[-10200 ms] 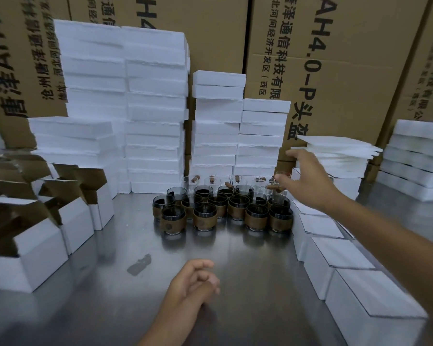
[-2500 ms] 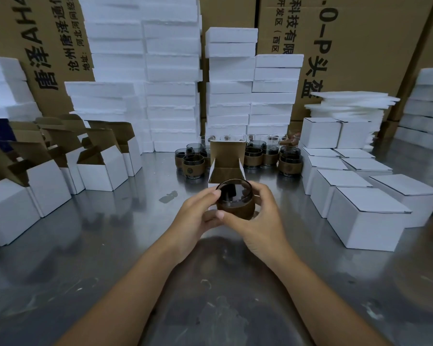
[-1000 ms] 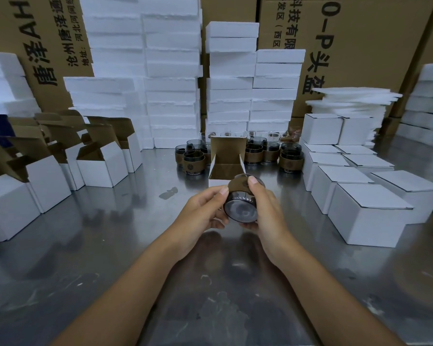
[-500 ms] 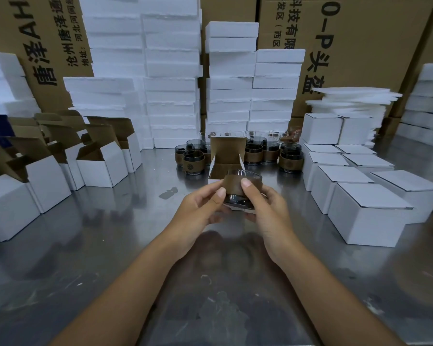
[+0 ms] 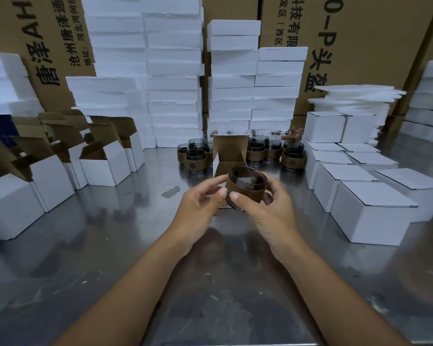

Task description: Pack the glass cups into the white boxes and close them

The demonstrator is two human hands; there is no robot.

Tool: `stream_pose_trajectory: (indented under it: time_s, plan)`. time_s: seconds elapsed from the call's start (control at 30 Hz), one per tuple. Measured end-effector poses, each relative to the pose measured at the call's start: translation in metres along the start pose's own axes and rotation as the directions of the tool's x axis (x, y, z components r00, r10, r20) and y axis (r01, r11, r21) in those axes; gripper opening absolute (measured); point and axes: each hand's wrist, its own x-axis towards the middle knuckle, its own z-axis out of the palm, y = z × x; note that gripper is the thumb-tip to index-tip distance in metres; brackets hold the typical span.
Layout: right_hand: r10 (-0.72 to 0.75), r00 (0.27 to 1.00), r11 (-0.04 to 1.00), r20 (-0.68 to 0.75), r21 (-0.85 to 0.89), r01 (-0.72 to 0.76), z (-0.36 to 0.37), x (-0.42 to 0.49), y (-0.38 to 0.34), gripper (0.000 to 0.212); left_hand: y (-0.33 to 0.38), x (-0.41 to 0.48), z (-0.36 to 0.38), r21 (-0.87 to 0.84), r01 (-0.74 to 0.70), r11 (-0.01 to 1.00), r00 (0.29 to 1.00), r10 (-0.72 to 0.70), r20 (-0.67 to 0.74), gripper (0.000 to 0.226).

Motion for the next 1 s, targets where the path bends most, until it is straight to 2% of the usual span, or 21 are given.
stream_pose_trajectory:
  time_s: [0.13, 0.27, 0.4, 0.53, 0.63, 0.77, 0.87, 1.0]
  plan:
    - [-0.013, 1.0, 1.0, 0.017, -0.009, 0.013, -0.001, -0.001, -0.001, 0.049, -0.001, 0.0, 0.002, 0.094, -0.026, 0.995, 0.999, 0.028, -0.017, 0.027]
    - [-0.014, 1.0, 1.0, 0.027, 0.002, 0.014, 0.0, -0.001, -0.002, 0.043, -0.009, 0.002, 0.001, 0.219, -0.058, 0.974, 0.998, 0.065, -0.026, 0.037]
    - [-0.037, 0.998, 0.999, 0.06, 0.026, 0.035, 0.0, -0.001, -0.004, 0.034, -0.014, 0.006, 0.001, 0.324, -0.005, 0.946, 0.999, 0.017, -0.032, 0.046]
    - [-0.052, 0.997, 0.999, 0.06, 0.005, 0.052, 0.001, -0.003, -0.006, 0.04, -0.016, 0.007, 0.001, 0.446, 0.009, 0.895, 1.0, -0.01, -0.001, 0.048]
    - [-0.074, 0.997, 0.997, 0.029, -0.02, 0.075, 0.002, -0.004, -0.005, 0.046, -0.015, 0.006, 0.001, 0.506, -0.029, 0.862, 0.999, 0.048, -0.025, 0.04]
    - [-0.163, 0.987, 0.983, 0.006, -0.082, 0.163, 0.002, -0.007, -0.007, 0.051, -0.013, 0.004, 0.0, 0.65, -0.091, 0.754, 0.979, 0.187, -0.079, 0.028]
    - [-0.225, 0.974, 0.963, 0.013, -0.152, 0.224, 0.003, -0.008, -0.011, 0.057, -0.009, 0.002, 0.002, 0.698, -0.135, 0.704, 0.965, 0.255, -0.07, 0.024]
    - [-0.265, 0.964, 0.95, -0.008, -0.176, 0.259, 0.004, -0.009, -0.02, 0.051, -0.006, -0.001, 0.003, 0.723, -0.197, 0.662, 0.946, 0.323, -0.039, 0.018]
